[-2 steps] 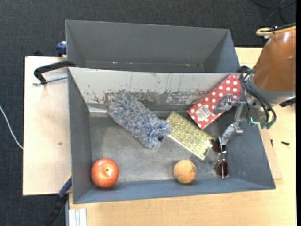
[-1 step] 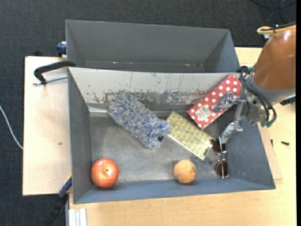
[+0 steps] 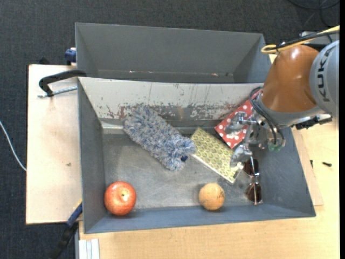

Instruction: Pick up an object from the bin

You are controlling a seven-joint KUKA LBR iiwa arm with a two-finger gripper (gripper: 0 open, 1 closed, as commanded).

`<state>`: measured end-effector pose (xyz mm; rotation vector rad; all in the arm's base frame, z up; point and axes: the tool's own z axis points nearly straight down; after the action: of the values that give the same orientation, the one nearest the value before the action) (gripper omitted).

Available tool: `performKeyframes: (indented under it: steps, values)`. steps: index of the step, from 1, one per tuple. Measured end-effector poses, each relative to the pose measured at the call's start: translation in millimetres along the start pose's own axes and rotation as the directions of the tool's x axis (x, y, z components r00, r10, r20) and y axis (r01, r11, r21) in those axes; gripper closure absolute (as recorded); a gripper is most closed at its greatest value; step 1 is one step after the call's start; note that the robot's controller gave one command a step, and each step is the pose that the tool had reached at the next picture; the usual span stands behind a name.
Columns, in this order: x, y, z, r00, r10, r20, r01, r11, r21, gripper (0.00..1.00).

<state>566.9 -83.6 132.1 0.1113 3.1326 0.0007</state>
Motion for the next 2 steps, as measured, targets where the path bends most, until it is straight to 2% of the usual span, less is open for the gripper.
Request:
performKeyframes:
  steps: [1, 2]
  values:
    - [-8.3, 35.1, 57.6, 0.985, 0.171, -0.002, -0.171, 0.985, 0.001, 0.00]
    - [3.0, 64.1, 56.6, 0.983, 0.186, 0.010, -0.186, 0.983, 0.005, 0.00]
